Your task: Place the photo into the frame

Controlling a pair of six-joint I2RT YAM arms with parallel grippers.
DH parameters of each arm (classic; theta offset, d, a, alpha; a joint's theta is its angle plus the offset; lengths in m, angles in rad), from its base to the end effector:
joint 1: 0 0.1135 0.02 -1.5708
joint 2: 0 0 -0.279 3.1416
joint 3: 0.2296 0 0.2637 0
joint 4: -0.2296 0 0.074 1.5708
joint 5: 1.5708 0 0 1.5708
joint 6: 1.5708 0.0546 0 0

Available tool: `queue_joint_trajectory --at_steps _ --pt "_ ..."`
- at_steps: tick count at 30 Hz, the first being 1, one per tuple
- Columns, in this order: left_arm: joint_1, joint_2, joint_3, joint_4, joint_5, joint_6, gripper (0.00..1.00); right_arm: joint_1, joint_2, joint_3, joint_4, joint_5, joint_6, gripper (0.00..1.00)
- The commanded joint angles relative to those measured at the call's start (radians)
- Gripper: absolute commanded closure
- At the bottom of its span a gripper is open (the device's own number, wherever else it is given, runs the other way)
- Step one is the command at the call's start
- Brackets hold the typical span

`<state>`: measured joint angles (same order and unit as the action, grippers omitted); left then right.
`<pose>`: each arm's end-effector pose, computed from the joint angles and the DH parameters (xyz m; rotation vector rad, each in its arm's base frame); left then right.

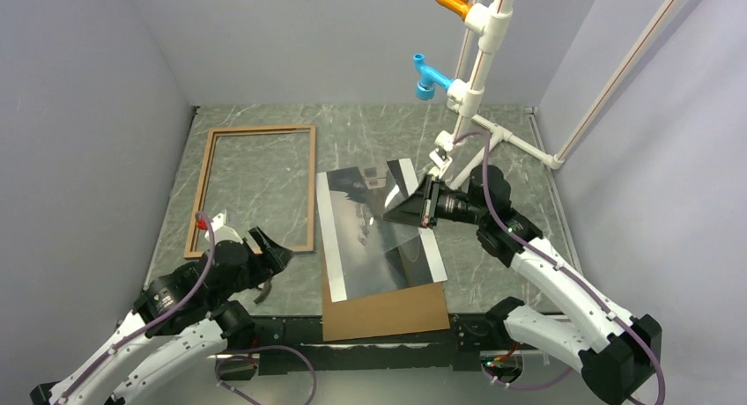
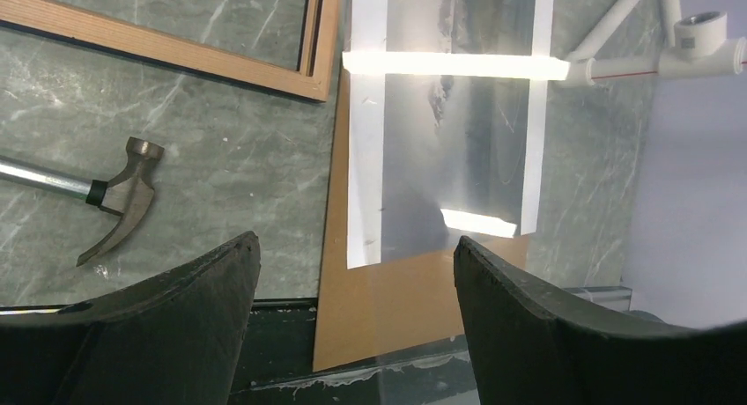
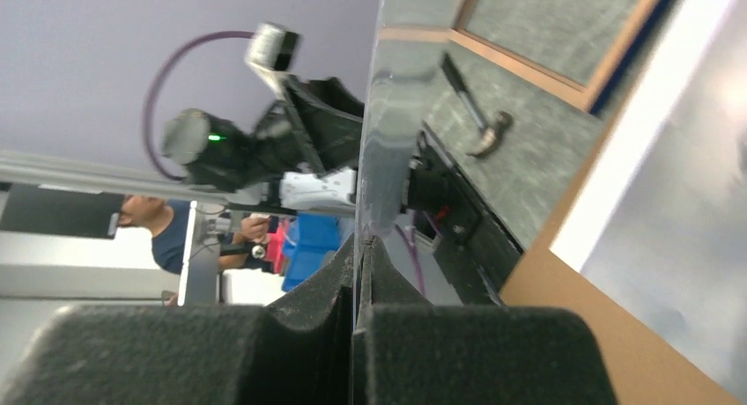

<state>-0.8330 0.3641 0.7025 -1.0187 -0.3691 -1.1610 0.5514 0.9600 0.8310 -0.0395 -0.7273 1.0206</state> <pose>0.0675 -0.0450 0.2761 -0.5720 2.2137 -0.6820 0.1816 0.1543 0.3493 -0.1569 2.0536 1.6986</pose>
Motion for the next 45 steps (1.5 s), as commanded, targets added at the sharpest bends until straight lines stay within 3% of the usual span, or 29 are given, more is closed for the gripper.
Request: queue_joint_trajectory --at_steps 1,10,19,21,27,31,36,45 --pt "-0.004 -0.002 0.015 -0.02 -0.025 -0.015 0.16 0.005 -0.056 -0.153 -0.005 0.065 -0.029 0.98" --pt "-0.003 0.069 -0.024 0.073 0.021 0.002 0.16 0.037 -0.101 -0.493 -0.031 0.161 -0.021 0.98" --pt "-0.004 0.215 -0.089 0.135 0.082 -0.025 0.16 0.057 -0.049 -0.61 0.072 0.204 -0.041 0.9" --pt "-0.004 0.253 -0.109 0.125 0.09 -0.041 0.16 0.062 -0.037 -0.617 0.069 0.209 -0.068 0.82" --pt "-0.002 0.332 -0.179 0.158 0.133 -0.059 0.17 0.064 -0.031 -0.597 -0.023 0.261 -0.169 0.41" --pt "0.015 0.345 -0.237 0.217 0.169 -0.055 0.18 0.063 -0.029 -0.56 -0.087 0.306 -0.228 0.2" --pt "0.058 0.335 -0.327 0.335 0.225 -0.041 0.2 0.064 -0.011 -0.494 -0.222 0.427 -0.306 0.09" --pt "0.126 0.25 -0.417 0.419 0.244 -0.048 0.22 0.064 0.1 -0.372 -0.252 0.515 -0.374 0.07"
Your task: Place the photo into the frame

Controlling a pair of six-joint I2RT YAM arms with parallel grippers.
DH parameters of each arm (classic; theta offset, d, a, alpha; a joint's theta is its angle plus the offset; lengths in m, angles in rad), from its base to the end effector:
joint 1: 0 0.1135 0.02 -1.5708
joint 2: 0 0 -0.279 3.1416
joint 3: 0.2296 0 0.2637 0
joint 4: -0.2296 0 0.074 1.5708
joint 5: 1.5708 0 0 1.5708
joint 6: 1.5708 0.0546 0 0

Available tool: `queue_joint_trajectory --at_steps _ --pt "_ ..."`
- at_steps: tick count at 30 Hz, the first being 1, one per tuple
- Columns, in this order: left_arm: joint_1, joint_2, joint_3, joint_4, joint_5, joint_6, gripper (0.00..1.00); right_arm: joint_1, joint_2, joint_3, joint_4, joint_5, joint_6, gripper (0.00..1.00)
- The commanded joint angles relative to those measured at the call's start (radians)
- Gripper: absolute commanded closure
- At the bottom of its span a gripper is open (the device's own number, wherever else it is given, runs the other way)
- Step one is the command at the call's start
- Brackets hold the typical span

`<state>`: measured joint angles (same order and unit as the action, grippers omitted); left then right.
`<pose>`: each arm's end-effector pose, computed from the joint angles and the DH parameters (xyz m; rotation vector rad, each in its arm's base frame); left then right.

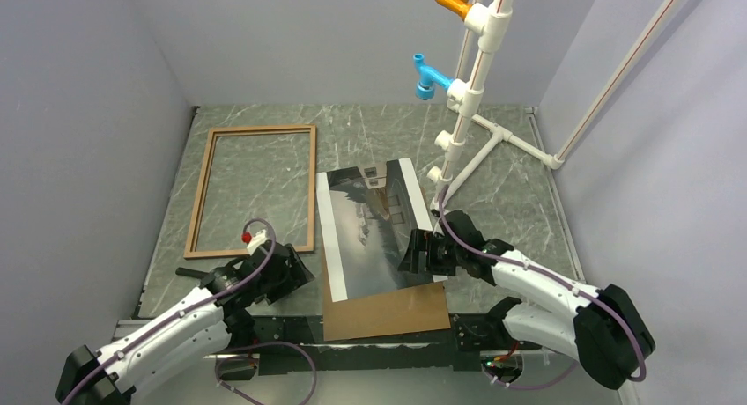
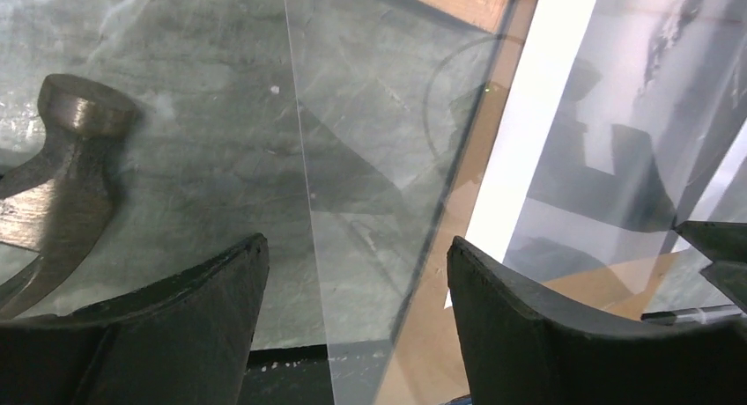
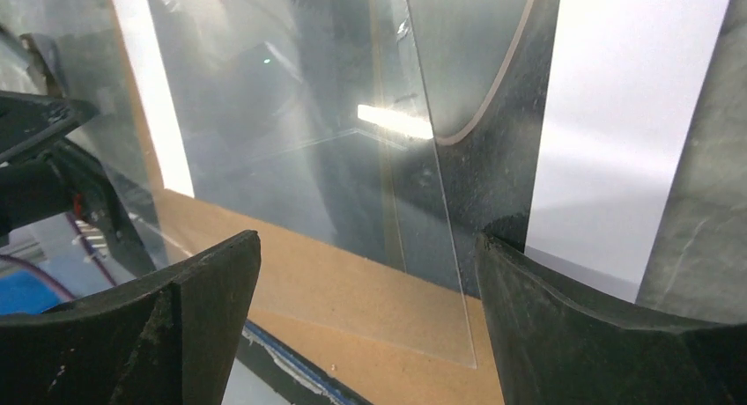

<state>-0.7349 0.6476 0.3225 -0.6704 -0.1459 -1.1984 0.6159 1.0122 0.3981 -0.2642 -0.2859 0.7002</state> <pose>0.1015 -0.0810 0.1493 -0.6638 2.5636 -0.5347 0.1521 0.1265 0.1539 -0.0256 2.6289 0.8783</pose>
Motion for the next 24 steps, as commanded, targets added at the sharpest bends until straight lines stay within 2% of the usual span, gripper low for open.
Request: queue_joint_trajectory --at_steps 1,5,14,19,24 --pt "0.036 -0.043 -0.048 0.081 0.022 -0.011 0.22 -0.001 0.059 0.062 -0.013 0.075 -0.053 0.07" --pt "0.069 -0.084 -0.092 0.124 0.03 -0.013 0.24 -0.002 0.092 0.065 0.043 0.072 -0.051 0.07" --pt "0.102 -0.136 -0.131 0.201 0.033 -0.022 0.27 -0.002 0.199 0.012 0.247 -0.065 0.049 0.08" --pt "0.102 -0.154 -0.116 0.225 0.045 0.012 0.28 -0.002 0.203 -0.039 0.334 -0.149 0.112 0.09" --pt "0.102 -0.214 -0.066 0.187 0.063 0.037 0.29 -0.002 0.182 -0.067 0.345 -0.171 0.139 0.09"
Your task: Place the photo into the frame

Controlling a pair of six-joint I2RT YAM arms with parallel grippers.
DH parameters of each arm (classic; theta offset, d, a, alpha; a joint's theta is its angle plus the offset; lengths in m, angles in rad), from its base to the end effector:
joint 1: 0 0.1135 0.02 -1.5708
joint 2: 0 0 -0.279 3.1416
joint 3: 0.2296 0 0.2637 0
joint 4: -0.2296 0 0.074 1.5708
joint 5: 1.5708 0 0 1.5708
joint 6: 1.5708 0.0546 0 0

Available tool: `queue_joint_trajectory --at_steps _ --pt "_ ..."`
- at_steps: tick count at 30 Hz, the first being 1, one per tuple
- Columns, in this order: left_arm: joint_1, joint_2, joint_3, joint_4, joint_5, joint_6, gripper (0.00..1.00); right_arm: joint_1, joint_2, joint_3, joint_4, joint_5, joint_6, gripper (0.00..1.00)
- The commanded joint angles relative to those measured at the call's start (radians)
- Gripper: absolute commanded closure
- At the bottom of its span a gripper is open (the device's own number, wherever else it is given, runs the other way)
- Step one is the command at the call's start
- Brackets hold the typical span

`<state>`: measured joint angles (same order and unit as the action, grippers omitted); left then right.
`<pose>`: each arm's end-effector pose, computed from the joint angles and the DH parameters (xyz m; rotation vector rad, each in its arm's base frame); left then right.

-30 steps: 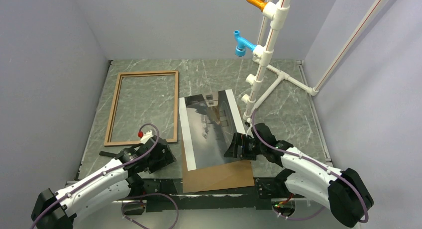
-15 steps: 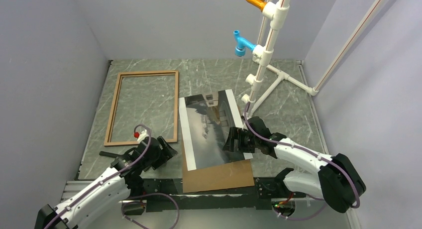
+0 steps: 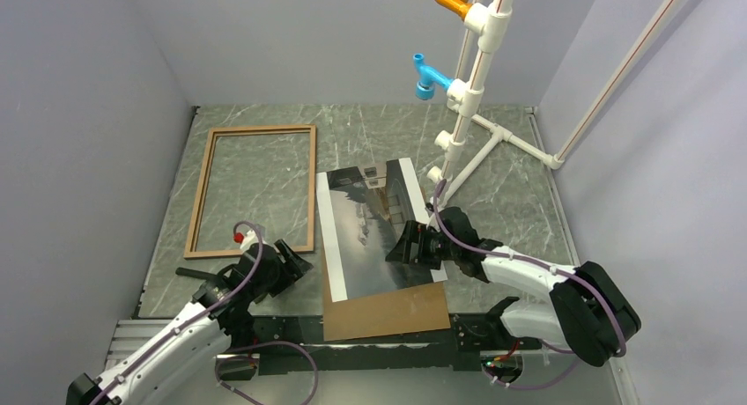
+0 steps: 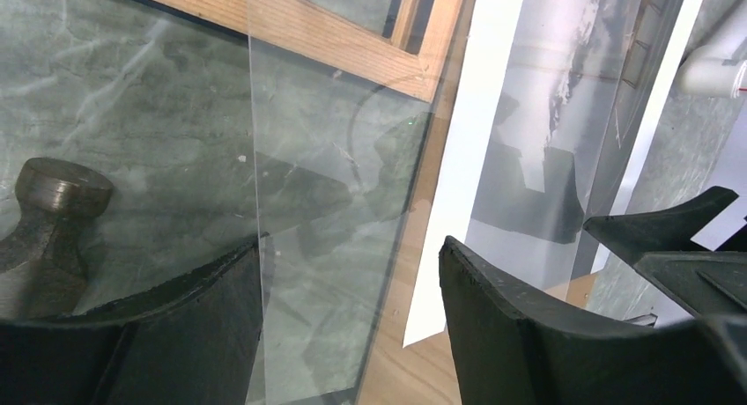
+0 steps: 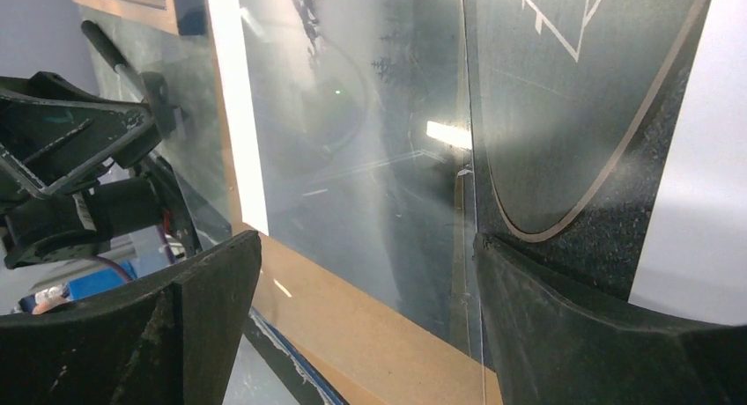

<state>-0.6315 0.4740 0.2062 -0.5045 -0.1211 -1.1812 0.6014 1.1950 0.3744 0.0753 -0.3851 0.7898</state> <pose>0.1065 -0.0697 0.1413 -0.7288 2.3524 -0.7257 0.1765 0.1460 0.1416 0.0229 2.5361 1.0874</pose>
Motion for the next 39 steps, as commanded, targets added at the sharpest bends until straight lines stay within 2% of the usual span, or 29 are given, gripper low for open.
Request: queue_joint_trajectory --at_steps 1,6,15,19,26,29,33,39 --pt "-0.001 -0.053 0.062 0.006 0.039 0.022 0.29 0.011 -0.004 -0.046 0.006 -0.076 0.051 0.09" --pt "-0.002 -0.087 0.106 -0.017 0.063 0.045 0.3 0.012 -0.016 -0.051 0.012 -0.083 0.062 0.09" --pt "-0.001 -0.048 0.17 -0.009 0.108 0.081 0.41 0.012 -0.008 -0.065 0.074 -0.123 0.096 0.09" --pt "-0.002 -0.019 0.175 -0.014 0.106 0.086 0.51 0.011 -0.009 -0.062 0.072 -0.127 0.097 0.09" --pt "-0.002 -0.009 0.226 -0.098 0.074 0.102 0.82 0.012 -0.039 -0.034 0.017 -0.102 0.071 0.09" --pt "-0.003 -0.014 0.269 -0.149 0.055 0.112 0.91 0.009 -0.065 -0.006 -0.042 -0.082 0.043 0.09" --pt "-0.003 -0.042 0.318 -0.189 0.048 0.12 1.0 -0.011 -0.116 0.046 -0.141 -0.064 0.006 0.08" --pt "-0.003 -0.097 0.401 -0.207 0.066 0.137 1.0 -0.06 -0.224 0.133 -0.258 -0.085 -0.057 0.07"
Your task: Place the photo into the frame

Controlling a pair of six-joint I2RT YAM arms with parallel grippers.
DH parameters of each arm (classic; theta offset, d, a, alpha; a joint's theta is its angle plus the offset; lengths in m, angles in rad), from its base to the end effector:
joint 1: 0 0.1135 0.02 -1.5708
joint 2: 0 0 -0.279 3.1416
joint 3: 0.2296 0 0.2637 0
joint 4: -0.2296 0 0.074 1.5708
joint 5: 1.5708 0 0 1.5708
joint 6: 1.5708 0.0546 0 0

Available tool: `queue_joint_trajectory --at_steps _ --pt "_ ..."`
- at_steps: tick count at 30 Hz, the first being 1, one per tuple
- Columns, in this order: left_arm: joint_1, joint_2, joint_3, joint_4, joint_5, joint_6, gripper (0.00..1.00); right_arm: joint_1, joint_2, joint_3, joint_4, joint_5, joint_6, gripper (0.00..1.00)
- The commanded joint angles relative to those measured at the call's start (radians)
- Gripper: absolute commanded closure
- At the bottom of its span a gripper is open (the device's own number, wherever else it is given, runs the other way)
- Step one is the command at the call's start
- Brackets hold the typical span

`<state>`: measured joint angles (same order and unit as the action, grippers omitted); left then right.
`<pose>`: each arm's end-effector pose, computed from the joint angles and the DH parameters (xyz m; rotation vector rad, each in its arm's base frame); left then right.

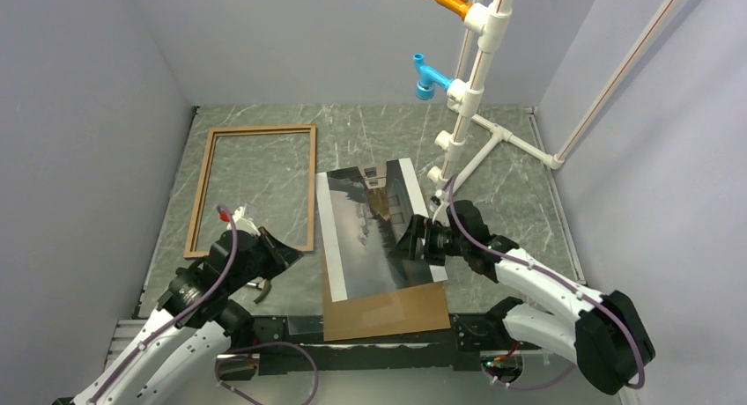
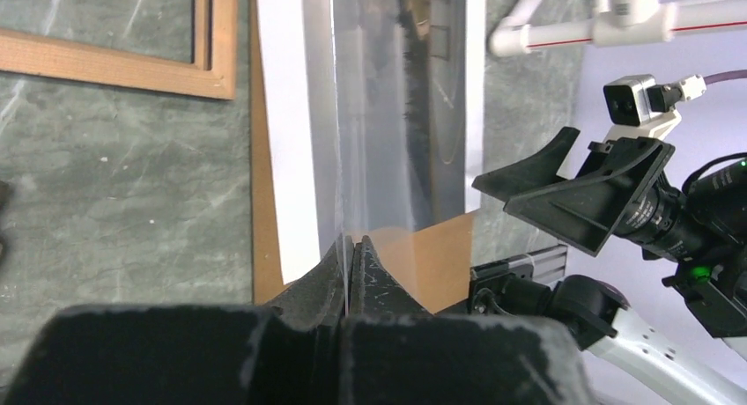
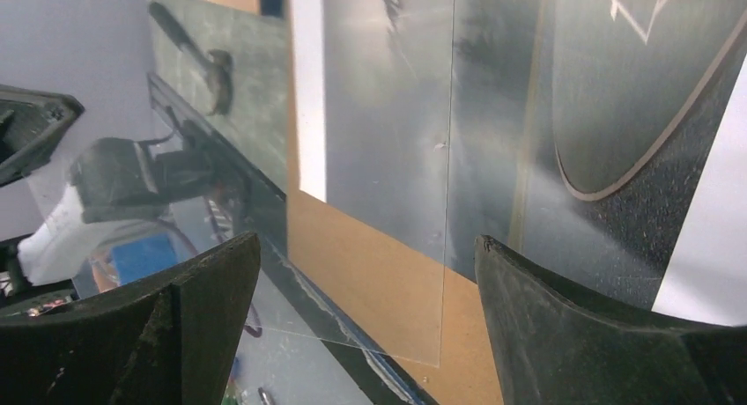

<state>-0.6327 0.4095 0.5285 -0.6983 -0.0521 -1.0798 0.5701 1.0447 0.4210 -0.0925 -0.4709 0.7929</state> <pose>0.0980 -0.0683 0.2443 -0.5417 2.2366 -0.9007 0.1684 0.1374 0.1730 0.0065 2.5167 1.1838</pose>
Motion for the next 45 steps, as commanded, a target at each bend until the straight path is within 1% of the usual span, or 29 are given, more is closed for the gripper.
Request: queue_joint_trajectory --at_steps 1,7,12,15,18,19,26,32,36,40,45 --pt "-0.001 -0.04 0.094 -0.015 0.004 0.039 1.0 -0.04 -0.092 0.098 -0.104 -0.008 -0.066 0.07" --pt "-0.001 -0.074 0.175 0.016 0.075 0.09 1.0 -0.139 -0.167 0.139 -0.119 -0.15 -0.069 0.07" --pt "-0.002 -0.11 0.219 0.059 0.153 0.13 1.0 -0.224 -0.179 0.162 -0.101 -0.299 -0.079 0.06" --pt "-0.001 -0.141 0.218 0.13 0.201 0.135 1.0 -0.24 -0.178 0.145 -0.024 -0.387 -0.025 0.05" --pt "-0.001 -0.169 0.208 0.203 0.25 0.129 1.0 -0.247 -0.179 0.096 0.128 -0.475 0.064 0.02" --pt "-0.001 -0.179 0.205 0.222 0.262 0.128 1.0 -0.247 -0.181 0.086 0.181 -0.49 0.09 0.01" --pt "-0.002 -0.208 0.192 0.299 0.306 0.12 1.0 -0.247 -0.182 0.043 0.401 -0.57 0.238 0.0" --pt "-0.002 -0.199 0.141 0.402 0.366 0.089 1.0 -0.247 -0.157 0.013 0.545 -0.594 0.345 0.0" --pt "-0.002 -0.18 0.132 0.398 0.374 0.091 1.0 -0.246 -0.155 -0.009 0.701 -0.621 0.446 0.01" --pt "-0.002 -0.188 0.118 0.369 0.35 0.095 1.0 -0.245 -0.165 -0.023 0.845 -0.639 0.561 0.05" --pt "-0.001 -0.218 0.103 0.313 0.322 0.111 1.0 -0.245 -0.179 -0.006 0.849 -0.649 0.55 0.11"
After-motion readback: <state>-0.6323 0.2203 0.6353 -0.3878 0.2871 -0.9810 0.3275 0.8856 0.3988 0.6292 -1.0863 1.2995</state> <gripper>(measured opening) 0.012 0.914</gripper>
